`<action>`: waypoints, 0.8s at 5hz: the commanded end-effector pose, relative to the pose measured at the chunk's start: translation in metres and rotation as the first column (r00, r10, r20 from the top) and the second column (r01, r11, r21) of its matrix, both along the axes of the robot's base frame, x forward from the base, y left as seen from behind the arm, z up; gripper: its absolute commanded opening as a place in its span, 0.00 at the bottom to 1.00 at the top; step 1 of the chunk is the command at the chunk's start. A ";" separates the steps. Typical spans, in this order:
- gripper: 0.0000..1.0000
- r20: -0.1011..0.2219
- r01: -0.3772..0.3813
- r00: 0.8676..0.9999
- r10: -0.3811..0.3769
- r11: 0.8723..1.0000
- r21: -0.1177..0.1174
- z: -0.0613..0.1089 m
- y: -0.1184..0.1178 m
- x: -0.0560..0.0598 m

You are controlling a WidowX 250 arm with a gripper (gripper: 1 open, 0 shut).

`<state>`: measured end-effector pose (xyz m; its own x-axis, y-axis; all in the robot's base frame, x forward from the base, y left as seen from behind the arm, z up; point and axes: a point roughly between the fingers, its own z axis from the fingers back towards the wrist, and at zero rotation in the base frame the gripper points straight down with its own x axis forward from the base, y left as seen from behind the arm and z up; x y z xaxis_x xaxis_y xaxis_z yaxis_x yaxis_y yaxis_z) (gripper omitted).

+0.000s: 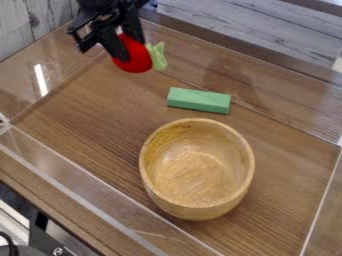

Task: Move the red object to the left side of the table

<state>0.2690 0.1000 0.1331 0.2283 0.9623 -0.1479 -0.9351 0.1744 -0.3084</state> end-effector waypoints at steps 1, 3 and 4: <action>0.00 0.062 0.007 0.998 -0.009 0.999 0.037 0.017 0.003 -0.008; 0.00 0.073 -0.038 0.997 0.033 0.997 0.062 0.020 0.008 -0.022; 0.00 0.079 -0.023 0.997 0.017 0.997 0.077 0.016 0.004 -0.031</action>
